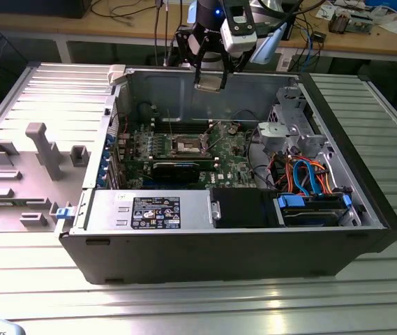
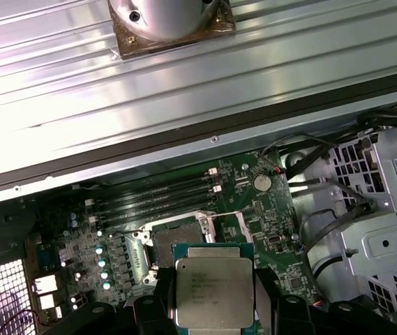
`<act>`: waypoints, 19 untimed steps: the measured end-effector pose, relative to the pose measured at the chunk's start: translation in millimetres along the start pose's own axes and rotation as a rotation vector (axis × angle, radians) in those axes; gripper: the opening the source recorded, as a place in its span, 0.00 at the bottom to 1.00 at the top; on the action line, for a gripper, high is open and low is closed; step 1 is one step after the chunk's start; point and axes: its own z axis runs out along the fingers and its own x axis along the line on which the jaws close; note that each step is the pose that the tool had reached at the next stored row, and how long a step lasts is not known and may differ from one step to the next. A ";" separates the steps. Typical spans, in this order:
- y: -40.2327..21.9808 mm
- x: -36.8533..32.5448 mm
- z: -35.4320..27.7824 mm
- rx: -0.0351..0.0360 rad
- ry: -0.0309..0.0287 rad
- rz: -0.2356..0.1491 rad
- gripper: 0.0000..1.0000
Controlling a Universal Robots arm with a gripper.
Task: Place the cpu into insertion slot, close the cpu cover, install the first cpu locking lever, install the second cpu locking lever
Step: 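Place the cpu into insertion slot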
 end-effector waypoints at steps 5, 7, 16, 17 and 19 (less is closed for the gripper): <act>0.0 0.0 0.0 -0.0002 -0.0007 0.008 0.54; 0.0 0.0 0.0 -0.0003 -0.0011 0.012 0.54; 0.0 0.0 0.0 -0.0005 -0.0023 0.026 0.54; 0.0 0.0 0.0 -0.0005 -0.0024 0.027 0.54; 0.0 0.0 0.0 -0.0006 -0.0028 0.032 0.54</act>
